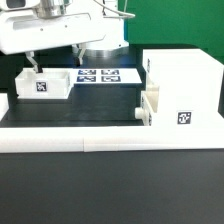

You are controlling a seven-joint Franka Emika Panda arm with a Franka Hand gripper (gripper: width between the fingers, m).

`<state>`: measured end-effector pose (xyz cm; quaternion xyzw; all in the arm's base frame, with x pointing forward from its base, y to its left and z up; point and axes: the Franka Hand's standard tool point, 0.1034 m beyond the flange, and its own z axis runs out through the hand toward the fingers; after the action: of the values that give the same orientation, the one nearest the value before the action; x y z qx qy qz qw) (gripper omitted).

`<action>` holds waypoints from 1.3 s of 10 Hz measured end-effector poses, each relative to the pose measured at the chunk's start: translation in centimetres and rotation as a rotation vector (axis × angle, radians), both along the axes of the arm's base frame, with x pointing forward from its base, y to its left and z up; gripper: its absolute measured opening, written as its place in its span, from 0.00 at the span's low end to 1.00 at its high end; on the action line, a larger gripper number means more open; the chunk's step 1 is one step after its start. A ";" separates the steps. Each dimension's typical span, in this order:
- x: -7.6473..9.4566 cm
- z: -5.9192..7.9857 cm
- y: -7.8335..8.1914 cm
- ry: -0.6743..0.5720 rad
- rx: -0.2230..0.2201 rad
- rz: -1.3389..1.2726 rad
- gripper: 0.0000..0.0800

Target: Assemble drawer

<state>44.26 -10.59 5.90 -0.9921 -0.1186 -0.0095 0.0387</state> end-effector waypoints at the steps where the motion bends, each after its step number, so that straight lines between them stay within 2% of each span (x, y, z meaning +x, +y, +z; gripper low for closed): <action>1: 0.0 0.0 0.1 0.004 0.001 -0.062 0.81; 3: -0.5 -0.5 0.6 -0.007 -0.012 -0.291 0.81; 9: -2.8 -2.8 1.5 -0.042 -0.034 -0.268 0.81; 11: -3.7 -4.1 1.7 -0.022 -0.031 -0.228 0.81; 13: -3.9 -4.7 2.0 -0.008 -0.028 -0.211 0.81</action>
Offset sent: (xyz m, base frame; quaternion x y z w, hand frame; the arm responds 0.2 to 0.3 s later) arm -0.0083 -0.0085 -0.0013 -0.0942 0.0160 0.0728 0.9928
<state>40.36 -8.55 1.17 -0.9995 -0.0138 -0.0158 0.0232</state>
